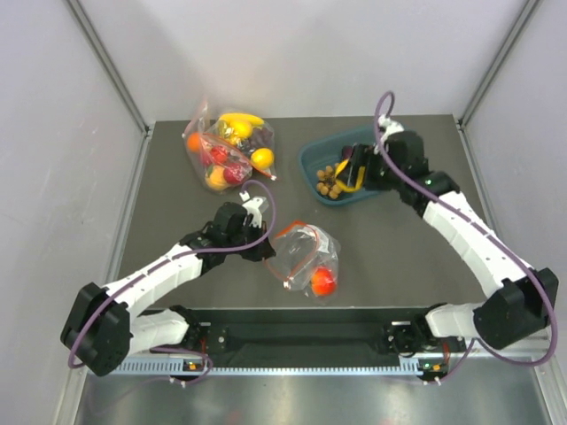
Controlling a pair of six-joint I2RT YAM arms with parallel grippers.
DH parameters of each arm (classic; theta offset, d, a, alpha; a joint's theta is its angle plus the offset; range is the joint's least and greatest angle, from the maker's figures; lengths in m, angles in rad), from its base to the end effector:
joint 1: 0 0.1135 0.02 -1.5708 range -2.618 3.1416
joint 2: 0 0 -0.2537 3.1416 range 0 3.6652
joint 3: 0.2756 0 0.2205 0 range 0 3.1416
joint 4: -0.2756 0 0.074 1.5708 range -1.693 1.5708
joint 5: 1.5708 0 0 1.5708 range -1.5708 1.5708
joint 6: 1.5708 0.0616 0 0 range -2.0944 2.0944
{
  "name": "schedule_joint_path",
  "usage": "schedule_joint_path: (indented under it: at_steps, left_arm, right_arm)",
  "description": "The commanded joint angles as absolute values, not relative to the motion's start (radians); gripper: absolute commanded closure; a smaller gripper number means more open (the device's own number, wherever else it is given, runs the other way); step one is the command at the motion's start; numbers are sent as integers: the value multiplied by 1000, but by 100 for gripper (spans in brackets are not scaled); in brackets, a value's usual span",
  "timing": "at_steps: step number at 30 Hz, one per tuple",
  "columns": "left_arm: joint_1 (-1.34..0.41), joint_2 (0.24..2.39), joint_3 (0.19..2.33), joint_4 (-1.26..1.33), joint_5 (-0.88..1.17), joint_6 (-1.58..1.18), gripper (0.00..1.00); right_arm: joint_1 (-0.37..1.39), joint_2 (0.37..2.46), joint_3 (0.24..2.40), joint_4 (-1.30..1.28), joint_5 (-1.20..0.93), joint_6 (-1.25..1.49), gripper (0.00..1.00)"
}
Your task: Open the zip-top bag and remove the fake food
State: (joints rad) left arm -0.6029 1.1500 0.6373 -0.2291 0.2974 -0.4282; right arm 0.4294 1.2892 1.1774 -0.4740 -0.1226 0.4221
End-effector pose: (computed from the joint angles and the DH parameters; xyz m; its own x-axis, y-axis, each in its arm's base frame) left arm 0.1781 -0.1445 0.2035 -0.8053 0.0724 -0.5885 0.4240 0.7641 -0.4862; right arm 0.2511 0.1233 0.3185 -0.6658 0.1424 -0.7324 -0.2555 0.8788 0.4031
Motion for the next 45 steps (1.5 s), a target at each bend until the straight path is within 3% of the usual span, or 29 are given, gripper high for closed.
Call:
schedule_joint_path:
  at_steps: [1,12,15,18,19,21,22,23,35,41,45]
  left_arm:
    - [-603,1131,663,-229,288,-434,100]
    - [-604,1144,698,-264,302,-426,100]
    - [-603,1140,707,-268,304,-426,100]
    - [-604,1134,715,-278,302,-426,100]
    - [-604,1134,716,-282,299,-426,100]
    - [-603,1134,716,-285,299,-426,100]
    - [-603,1132,716,-285,299,-428,100]
    - [-604,1132,716,-287,298,-428,100]
    - [-603,1124,742,-322,291,-414,100]
    - [-604,1108,730,-322,278,-425,100]
    - [-603,1106,741,-337,276,-420,100]
  right_arm:
    - [313,1350,1290,-465,-143,348,68]
    - [163,1647,1459,-483,-74,287,68]
    - [150,1712,1500,-474,-74,287,63]
    - [132,1768,1543,-477,-83,293,41]
    - [127,1778,1561,-476,-89,298,26]
    - [109,1804,1577,-477,-107,308,21]
    - [100,1813,1585,-479,-112,310,2]
    - [100,1813,1588,-476,-118,310,0]
    - [87,1764,1602,-526,-202,250,1]
    - [133,1585,1505,-538,-308,253,1]
    - [268,1464,1451,-557,-314,256,1]
